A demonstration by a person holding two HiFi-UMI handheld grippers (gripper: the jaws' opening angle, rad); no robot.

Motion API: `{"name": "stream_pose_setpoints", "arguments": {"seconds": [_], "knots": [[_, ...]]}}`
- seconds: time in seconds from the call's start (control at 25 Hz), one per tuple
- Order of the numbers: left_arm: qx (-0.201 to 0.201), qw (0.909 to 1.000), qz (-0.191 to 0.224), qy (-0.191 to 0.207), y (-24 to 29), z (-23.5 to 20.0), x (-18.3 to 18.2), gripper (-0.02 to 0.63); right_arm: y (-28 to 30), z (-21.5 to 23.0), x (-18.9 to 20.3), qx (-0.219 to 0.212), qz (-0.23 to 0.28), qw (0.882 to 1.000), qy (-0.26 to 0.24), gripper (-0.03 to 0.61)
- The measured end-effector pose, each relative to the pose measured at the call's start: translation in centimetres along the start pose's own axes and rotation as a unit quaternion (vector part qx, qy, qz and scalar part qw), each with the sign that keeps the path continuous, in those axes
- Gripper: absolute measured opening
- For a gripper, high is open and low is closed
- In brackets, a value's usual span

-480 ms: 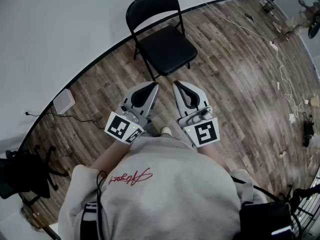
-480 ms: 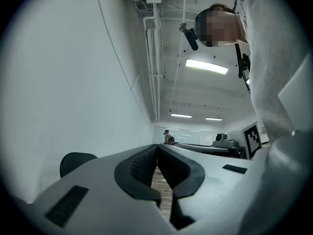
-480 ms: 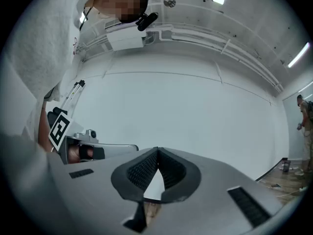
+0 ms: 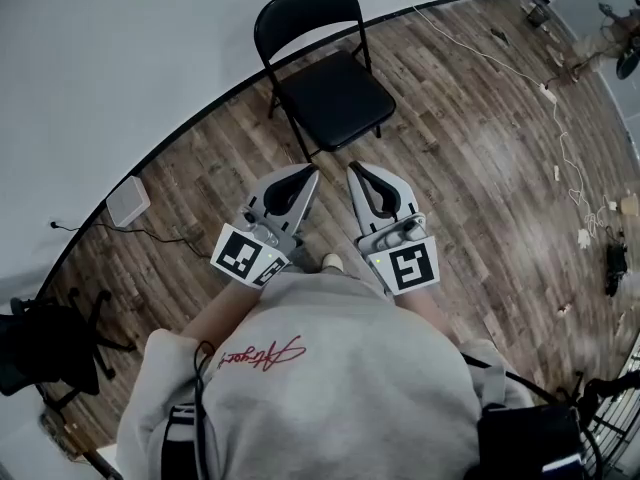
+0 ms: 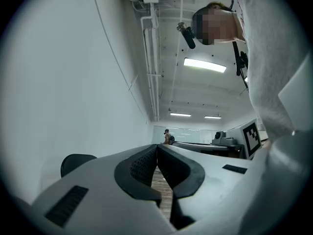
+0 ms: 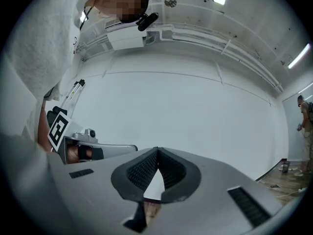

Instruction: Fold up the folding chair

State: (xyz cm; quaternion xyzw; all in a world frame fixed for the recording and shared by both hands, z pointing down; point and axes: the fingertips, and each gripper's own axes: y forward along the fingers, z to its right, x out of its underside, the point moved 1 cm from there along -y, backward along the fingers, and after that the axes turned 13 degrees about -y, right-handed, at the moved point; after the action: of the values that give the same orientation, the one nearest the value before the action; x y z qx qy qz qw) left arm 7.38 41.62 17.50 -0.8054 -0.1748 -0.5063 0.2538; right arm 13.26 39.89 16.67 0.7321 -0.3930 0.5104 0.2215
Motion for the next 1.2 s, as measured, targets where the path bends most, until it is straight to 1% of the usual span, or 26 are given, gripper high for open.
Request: {"name": "stream_pose_setpoints", "arguments": {"seconds": [0.24, 0.4, 0.56, 0.76, 1.0, 1.2], "knots": [[-0.003, 1.0, 0.001, -0.002, 0.0, -0.1, -0.1, 0.015, 0.0, 0.0, 0.1, -0.002, -0.004, 1.0, -0.001, 0.015], [-0.005, 1.0, 0.001, -0.002, 0.1, 0.0, -0.1, 0.015, 0.0, -0.1, 0.4, -0.012, -0.003, 1.0, 0.014, 0.015], [-0.008, 1.0, 0.001, 0.001, 0.2, 0.4, 0.3, 0.015, -0.5, 0.4, 0.5, -0.003, -0.004, 1.0, 0.021, 0.015], [-0.016, 0.9999, 0.005, 0.003, 0.9, 0.8, 0.6, 0.015, -1.0, 1.3, 0.7, -0.002, -0.002, 1.0, 0.014, 0.015], [-0.032, 0.9993, 0.021, 0.007, 2.4, 1.3, 0.8, 0.015, -1.6, 2.6, 1.2, -0.021, 0.007, 1.0, 0.003, 0.015], [-0.058, 0.9976, 0.035, 0.014, 3.4, 1.3, 0.9, 0.015, -1.5, 3.6, 1.8, -0.039, 0.018, 0.999, 0.002, 0.015]]}}
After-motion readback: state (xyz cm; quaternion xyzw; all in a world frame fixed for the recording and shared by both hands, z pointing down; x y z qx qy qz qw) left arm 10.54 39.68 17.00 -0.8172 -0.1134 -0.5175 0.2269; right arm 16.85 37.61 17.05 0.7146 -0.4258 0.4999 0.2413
